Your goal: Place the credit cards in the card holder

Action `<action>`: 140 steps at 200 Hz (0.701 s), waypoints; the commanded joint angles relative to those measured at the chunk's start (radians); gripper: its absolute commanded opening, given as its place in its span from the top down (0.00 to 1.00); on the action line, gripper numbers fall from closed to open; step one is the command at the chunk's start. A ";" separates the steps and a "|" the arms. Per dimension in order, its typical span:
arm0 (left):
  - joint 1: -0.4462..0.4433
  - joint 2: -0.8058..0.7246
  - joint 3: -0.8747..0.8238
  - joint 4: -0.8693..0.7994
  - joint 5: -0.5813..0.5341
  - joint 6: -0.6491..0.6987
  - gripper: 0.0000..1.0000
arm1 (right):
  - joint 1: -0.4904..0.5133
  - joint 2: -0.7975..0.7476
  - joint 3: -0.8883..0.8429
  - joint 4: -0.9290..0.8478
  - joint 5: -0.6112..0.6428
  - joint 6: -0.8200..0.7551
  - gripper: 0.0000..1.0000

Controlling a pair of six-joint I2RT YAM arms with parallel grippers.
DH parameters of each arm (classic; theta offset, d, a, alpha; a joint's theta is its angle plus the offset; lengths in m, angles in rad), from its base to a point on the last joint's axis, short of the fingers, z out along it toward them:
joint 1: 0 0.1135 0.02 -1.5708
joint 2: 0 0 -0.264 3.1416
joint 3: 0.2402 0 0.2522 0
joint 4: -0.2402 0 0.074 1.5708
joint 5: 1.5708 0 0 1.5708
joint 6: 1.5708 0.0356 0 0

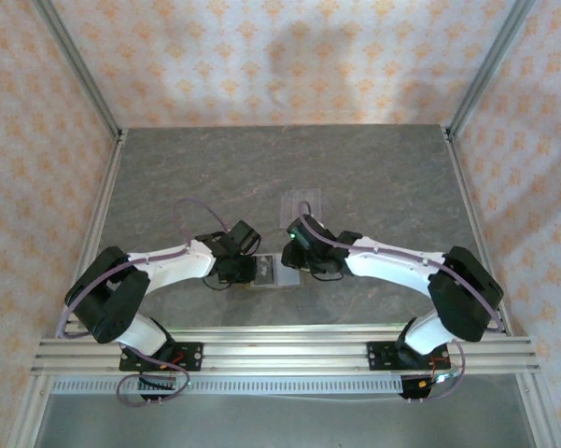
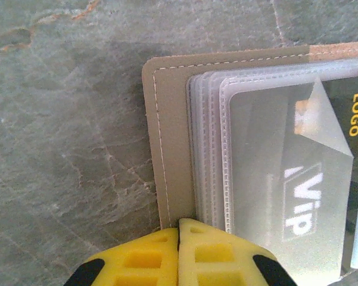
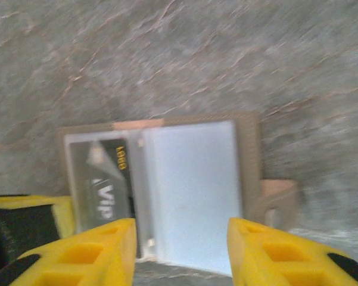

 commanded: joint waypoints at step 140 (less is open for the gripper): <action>-0.060 0.109 -0.011 0.071 0.014 0.027 0.93 | -0.019 0.060 0.111 -0.278 0.200 -0.094 1.00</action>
